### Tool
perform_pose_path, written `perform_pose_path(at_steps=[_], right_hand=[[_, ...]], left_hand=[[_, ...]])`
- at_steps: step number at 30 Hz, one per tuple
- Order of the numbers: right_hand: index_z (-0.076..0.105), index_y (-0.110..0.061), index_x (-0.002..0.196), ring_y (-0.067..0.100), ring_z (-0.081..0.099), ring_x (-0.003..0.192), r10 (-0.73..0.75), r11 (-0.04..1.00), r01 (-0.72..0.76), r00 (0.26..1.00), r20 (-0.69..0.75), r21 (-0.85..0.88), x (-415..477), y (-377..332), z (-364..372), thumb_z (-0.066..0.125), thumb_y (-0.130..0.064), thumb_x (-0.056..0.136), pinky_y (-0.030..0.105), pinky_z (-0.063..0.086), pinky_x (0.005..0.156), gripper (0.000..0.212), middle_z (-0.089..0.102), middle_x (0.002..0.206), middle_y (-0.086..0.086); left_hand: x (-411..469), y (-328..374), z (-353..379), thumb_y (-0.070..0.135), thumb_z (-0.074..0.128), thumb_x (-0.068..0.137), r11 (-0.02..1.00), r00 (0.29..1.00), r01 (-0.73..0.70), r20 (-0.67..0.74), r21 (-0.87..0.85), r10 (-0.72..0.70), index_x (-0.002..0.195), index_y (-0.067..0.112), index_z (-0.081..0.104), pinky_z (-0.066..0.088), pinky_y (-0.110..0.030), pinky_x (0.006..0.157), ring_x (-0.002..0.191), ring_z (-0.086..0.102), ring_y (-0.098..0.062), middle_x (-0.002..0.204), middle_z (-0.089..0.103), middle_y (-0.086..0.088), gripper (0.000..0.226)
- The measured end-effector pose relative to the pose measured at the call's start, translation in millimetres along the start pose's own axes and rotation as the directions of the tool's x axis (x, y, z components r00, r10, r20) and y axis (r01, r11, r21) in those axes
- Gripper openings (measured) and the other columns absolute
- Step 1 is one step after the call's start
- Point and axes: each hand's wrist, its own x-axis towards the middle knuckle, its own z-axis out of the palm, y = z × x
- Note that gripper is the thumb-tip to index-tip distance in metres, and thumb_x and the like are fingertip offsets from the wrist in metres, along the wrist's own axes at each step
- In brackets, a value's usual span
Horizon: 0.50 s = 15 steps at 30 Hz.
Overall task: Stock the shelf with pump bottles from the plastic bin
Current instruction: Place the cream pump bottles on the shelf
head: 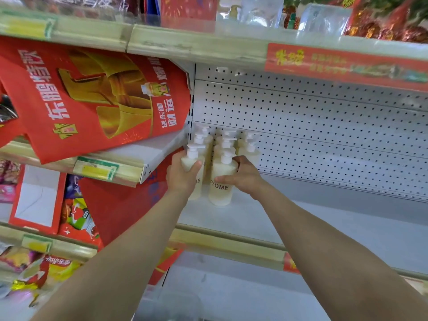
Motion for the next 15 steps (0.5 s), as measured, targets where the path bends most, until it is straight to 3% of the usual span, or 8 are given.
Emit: perform_pose_path(at_steps=[6,11,15], right_hand=[[0.034,-0.019,0.148,0.014,0.050,0.110,0.014,0.999,-0.014,1.000,-0.002,-0.050,-7.8,-4.1,0.4,0.089,-0.037,0.070,0.026,0.042,0.087,0.098,0.049,0.121,-0.007],[0.032,-0.011,0.149,0.024,0.052,0.128,0.062,0.995,-0.065,0.998,-0.030,-0.076,-26.8,-16.6,-0.1,0.085,-0.043,0.074,0.030,0.046,0.095,0.097,0.052,0.141,0.004],[0.034,-0.012,0.150,0.027,0.048,0.133,0.009,0.992,-0.029,0.988,-0.152,-0.127,-50.8,-41.6,-14.0,0.069,-0.055,0.085,0.033,0.045,0.094,0.085,0.047,0.146,0.010]], left_hand=[[-0.2,-2.2,0.3,0.046,0.069,0.083,1.000,1.000,0.014,0.023,0.024,-0.015,0.130,0.039,0.051,0.049,-0.047,0.097,0.109,0.057,-0.027,0.120,0.060,-0.004,0.052],[-6.5,13.6,-8.9,0.048,0.071,0.081,0.991,0.998,0.026,0.046,0.134,-0.032,0.144,0.027,0.041,0.043,-0.046,0.104,0.126,0.049,-0.034,0.135,0.054,-0.012,0.072],[-24.4,42.7,-25.1,0.040,0.077,0.079,0.981,0.992,-0.108,0.082,0.162,0.096,0.140,0.019,0.046,0.043,-0.047,0.104,0.128,0.049,-0.031,0.137,0.055,-0.010,0.072]])
